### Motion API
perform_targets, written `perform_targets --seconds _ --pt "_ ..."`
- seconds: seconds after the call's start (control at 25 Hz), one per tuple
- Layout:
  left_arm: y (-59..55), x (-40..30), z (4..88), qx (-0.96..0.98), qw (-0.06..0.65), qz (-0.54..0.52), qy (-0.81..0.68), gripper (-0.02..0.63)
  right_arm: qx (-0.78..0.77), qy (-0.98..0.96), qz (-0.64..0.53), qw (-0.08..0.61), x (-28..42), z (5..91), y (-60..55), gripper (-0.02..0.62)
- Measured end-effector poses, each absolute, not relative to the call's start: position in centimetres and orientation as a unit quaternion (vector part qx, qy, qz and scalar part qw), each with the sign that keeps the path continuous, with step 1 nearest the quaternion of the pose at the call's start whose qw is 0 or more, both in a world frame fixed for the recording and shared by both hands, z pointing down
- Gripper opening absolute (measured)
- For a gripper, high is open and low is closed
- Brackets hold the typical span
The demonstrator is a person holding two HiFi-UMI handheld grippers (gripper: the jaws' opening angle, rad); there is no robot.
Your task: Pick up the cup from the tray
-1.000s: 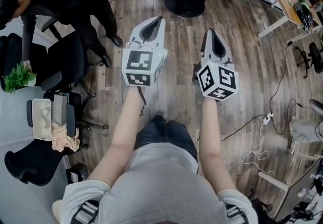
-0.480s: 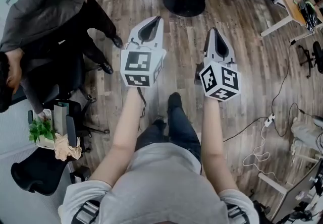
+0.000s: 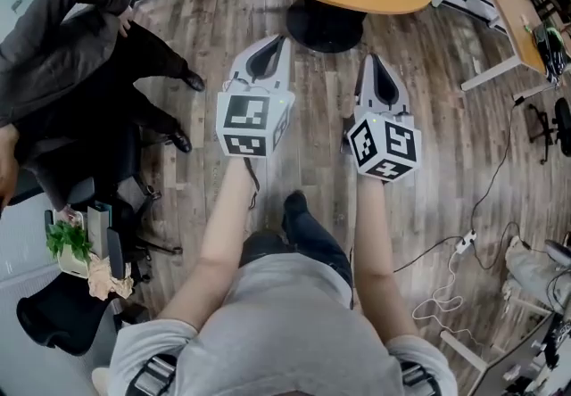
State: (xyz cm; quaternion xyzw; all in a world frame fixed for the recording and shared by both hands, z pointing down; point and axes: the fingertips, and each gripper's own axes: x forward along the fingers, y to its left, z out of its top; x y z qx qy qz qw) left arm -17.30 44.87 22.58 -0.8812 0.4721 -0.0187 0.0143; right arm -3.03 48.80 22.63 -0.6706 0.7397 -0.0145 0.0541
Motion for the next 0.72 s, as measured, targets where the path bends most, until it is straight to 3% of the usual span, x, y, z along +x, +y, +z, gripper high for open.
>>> perform_targets --seconds 0.72 --pt "30.9 -12.8 23.2 -0.872 0.016 -0.018 0.489 0.008 -0.66 0.749 -0.019 0.054 2.1 23.7 34.8 0.008"
